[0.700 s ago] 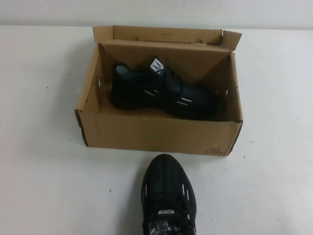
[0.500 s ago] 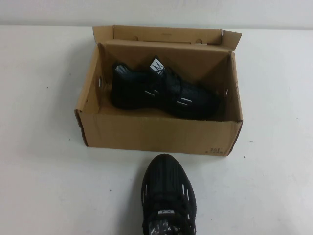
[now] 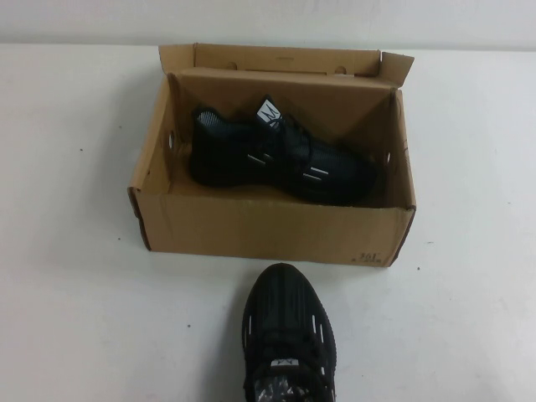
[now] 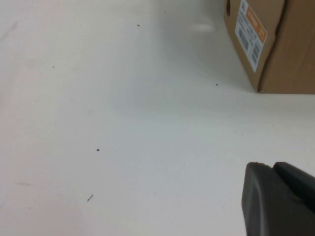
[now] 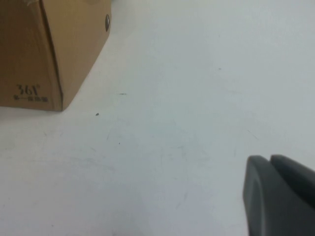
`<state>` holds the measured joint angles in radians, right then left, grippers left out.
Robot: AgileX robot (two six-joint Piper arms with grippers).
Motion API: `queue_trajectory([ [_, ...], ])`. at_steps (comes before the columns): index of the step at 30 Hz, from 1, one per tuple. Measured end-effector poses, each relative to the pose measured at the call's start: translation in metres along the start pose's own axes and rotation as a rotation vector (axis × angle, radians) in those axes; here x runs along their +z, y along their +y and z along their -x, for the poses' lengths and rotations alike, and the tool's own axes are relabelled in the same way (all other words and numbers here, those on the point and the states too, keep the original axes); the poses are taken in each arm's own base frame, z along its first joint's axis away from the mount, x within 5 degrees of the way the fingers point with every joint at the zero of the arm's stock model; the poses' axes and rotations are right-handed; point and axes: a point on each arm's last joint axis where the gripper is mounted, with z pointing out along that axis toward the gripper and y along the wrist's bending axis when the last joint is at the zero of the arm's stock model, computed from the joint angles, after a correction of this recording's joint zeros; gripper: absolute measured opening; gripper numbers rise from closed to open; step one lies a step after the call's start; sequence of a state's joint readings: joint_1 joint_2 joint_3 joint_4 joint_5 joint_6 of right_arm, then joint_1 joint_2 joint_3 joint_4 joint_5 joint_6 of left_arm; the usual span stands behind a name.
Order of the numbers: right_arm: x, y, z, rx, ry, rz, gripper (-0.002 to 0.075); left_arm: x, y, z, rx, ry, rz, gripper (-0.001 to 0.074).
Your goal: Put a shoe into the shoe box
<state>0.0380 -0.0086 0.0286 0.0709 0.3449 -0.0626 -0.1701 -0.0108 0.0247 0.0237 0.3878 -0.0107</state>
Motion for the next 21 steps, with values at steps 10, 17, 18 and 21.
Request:
queue_trajectory([
  [10,0.000,0.000,0.000,0.000,0.000,0.000,-0.0017,0.000,0.000,0.003,0.000,-0.032,0.000,-0.0001],
  [17,0.000,0.000,0.006,0.000,-0.071,-0.004,-0.0018,0.000,0.000,0.006,0.000,-0.070,-0.001,-0.0001],
  [18,0.000,-0.001,0.008,0.000,-0.090,-0.006,-0.0017,0.000,0.000,0.008,0.000,-0.090,-0.001,-0.0001],
  [21,-0.001,-0.001,0.015,0.000,-0.161,-0.010,-0.0017,-0.001,0.000,0.015,0.000,-0.163,-0.002,-0.0001],
])
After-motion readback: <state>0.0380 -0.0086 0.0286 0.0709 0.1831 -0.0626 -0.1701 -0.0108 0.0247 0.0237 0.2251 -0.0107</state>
